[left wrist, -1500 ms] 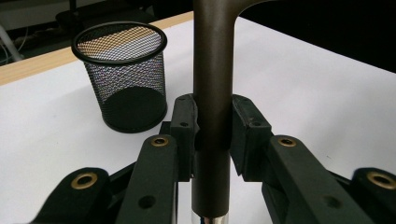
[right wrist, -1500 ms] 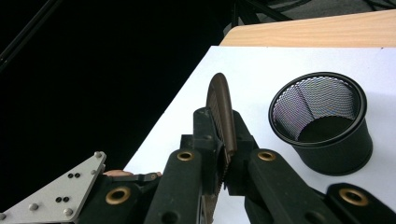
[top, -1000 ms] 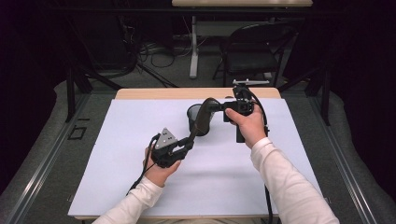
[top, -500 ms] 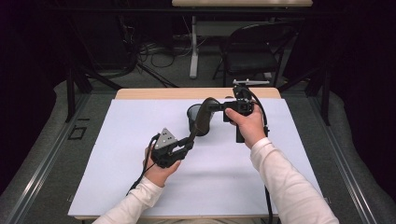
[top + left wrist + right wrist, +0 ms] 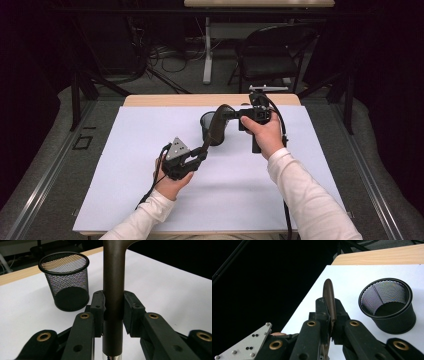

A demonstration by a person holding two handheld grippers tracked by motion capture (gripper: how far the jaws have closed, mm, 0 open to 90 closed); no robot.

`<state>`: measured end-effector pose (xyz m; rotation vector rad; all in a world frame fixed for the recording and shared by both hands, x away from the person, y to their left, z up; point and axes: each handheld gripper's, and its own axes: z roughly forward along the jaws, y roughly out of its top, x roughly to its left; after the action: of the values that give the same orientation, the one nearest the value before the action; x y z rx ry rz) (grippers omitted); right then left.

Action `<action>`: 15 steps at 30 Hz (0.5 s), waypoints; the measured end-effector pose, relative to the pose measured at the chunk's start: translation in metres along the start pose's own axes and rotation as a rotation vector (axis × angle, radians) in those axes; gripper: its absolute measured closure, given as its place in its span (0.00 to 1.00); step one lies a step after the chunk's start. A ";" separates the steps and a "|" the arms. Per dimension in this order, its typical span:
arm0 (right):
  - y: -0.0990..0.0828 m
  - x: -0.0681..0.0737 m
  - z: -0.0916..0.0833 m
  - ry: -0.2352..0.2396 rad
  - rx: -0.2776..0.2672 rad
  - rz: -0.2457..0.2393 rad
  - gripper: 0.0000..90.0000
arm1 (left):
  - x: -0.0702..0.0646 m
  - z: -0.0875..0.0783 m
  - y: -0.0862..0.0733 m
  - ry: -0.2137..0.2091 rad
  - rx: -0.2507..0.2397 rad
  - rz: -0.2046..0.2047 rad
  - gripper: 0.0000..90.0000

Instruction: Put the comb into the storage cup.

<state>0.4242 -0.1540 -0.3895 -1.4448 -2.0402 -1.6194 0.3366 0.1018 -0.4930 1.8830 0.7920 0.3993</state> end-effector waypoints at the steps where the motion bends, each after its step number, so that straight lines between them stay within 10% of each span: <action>1: 0.000 0.000 0.000 0.000 -0.001 -0.001 0.97 | 0.000 0.000 0.000 -0.001 0.000 0.000 0.80; 15: 0.000 0.001 0.001 0.000 -0.008 0.007 0.97 | 0.001 0.000 0.000 0.003 -0.001 -0.013 0.79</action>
<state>0.4241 -0.1525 -0.3897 -1.4534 -2.0289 -1.6263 0.3373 0.1023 -0.4930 1.8756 0.8053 0.3951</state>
